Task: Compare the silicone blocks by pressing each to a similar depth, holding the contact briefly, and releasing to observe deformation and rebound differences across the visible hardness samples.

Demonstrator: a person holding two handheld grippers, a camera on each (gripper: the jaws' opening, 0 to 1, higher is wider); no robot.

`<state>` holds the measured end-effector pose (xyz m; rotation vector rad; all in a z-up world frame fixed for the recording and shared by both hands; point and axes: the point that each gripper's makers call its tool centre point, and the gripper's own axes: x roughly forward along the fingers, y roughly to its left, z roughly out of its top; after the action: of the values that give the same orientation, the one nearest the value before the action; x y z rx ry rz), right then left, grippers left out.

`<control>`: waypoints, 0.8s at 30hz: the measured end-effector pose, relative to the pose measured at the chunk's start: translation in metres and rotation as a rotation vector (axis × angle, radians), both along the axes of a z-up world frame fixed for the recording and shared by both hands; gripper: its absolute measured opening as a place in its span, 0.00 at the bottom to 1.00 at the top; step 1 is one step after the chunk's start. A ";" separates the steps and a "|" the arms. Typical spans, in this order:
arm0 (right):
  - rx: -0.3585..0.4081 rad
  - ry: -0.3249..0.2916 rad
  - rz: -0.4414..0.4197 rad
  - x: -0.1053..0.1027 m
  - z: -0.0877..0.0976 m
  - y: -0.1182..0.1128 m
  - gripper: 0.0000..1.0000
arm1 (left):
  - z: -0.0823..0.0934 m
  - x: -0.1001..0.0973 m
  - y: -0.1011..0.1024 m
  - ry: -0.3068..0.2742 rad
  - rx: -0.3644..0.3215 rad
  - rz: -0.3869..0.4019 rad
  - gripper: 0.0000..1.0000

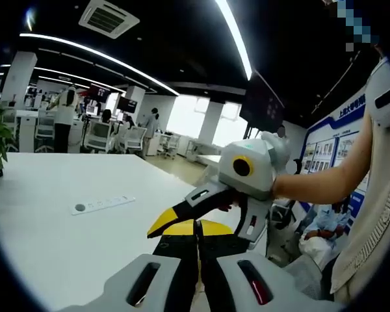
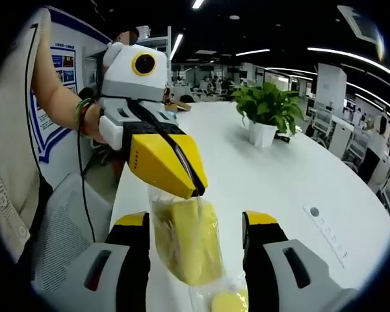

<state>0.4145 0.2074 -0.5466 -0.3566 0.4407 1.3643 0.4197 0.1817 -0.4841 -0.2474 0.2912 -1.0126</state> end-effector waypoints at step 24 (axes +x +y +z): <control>0.132 0.007 -0.324 -0.010 0.013 -0.062 0.61 | -0.022 0.008 0.003 0.067 -0.005 0.022 0.00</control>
<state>0.4050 0.1452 -0.5339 -0.1632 0.3926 1.0720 0.4276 0.1846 -0.5059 -0.2889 0.3461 -0.9848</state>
